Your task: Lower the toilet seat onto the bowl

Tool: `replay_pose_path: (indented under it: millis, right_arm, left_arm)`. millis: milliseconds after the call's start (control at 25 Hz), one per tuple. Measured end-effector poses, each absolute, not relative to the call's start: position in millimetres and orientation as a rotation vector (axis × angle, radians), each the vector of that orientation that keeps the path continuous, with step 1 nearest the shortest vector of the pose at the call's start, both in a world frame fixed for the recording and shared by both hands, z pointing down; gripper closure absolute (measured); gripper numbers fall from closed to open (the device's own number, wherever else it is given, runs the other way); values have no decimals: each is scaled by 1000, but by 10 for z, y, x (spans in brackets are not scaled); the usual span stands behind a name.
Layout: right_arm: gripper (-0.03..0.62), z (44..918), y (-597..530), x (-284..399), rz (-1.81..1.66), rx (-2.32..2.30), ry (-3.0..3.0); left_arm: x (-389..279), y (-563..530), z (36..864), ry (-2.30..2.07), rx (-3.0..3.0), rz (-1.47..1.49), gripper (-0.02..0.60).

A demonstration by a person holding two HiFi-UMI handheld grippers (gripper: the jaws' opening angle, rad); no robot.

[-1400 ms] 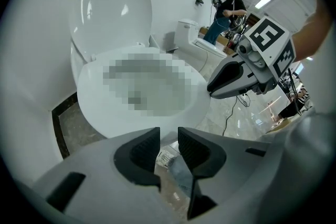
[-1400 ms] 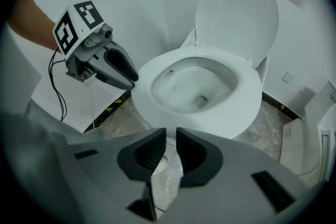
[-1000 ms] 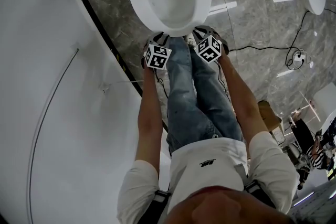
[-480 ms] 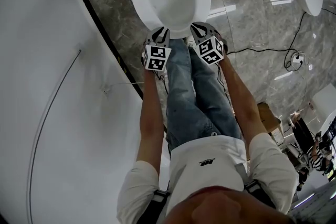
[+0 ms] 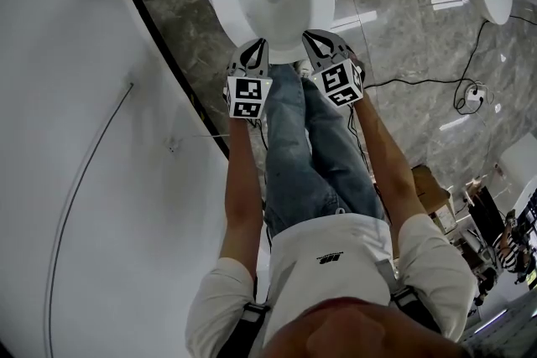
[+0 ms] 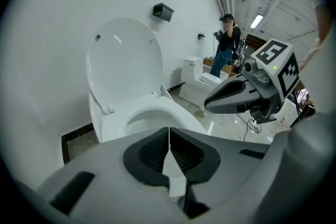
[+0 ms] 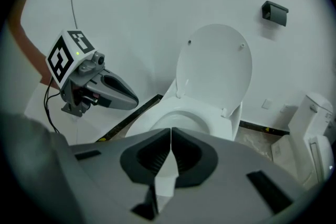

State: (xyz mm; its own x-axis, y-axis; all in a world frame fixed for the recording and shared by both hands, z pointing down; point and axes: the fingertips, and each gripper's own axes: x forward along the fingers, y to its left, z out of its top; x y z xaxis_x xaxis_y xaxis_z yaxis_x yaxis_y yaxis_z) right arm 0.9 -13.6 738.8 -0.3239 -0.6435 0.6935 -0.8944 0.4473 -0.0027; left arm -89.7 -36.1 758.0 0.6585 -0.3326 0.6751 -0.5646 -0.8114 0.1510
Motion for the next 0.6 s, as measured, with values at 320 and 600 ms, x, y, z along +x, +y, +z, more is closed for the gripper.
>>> replay_pose_path:
  millis: [320,600]
  right_arm:
    - [565,6992,-200,94,493,1365,-2108]
    - [565,6675,-170,139,472,1422,-2132]
  left_arm:
    - [-835,-475,7133,-750,2621,878,549]
    - [-821,-481,6788,-779,2664,842,549]
